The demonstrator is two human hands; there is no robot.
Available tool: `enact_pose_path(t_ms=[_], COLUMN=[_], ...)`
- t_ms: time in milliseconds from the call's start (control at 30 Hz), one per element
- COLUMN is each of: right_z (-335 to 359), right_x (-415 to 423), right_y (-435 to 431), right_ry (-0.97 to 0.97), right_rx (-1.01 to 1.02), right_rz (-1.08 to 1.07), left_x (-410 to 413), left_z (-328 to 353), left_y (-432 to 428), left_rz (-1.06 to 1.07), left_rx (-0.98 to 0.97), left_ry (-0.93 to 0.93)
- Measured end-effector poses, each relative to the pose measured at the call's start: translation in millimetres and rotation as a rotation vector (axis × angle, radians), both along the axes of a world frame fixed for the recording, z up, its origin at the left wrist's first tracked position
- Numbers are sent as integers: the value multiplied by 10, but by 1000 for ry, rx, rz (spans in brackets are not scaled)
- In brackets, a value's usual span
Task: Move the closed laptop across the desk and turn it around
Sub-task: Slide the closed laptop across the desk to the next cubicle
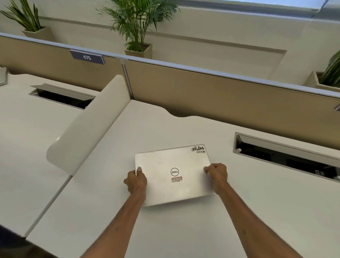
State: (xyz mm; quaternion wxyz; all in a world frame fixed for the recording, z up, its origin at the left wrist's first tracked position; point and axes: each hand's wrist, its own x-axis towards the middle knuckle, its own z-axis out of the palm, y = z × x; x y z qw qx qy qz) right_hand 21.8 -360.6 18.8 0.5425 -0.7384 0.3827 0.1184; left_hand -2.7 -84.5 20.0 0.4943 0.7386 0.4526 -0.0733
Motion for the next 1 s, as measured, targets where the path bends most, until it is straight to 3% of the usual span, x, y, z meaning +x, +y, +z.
enact_pose_path(t_ms=[233, 600, 1000], right_z=[65, -41, -30], right_x=[-797, -1832, -2217], right_y=[-769, -1876, -2533], right_ry=[-60, 26, 86], right_rx=[32, -32, -230], right_rz=[-53, -223, -270], left_x=[-632, -1340, -1666], left_z=[26, -102, -182], left_y=[-757, -1816, -2575], left_rz=[-47, -225, -412], left_rx=[-37, -61, -5], left_ry=[-2, 50, 81])
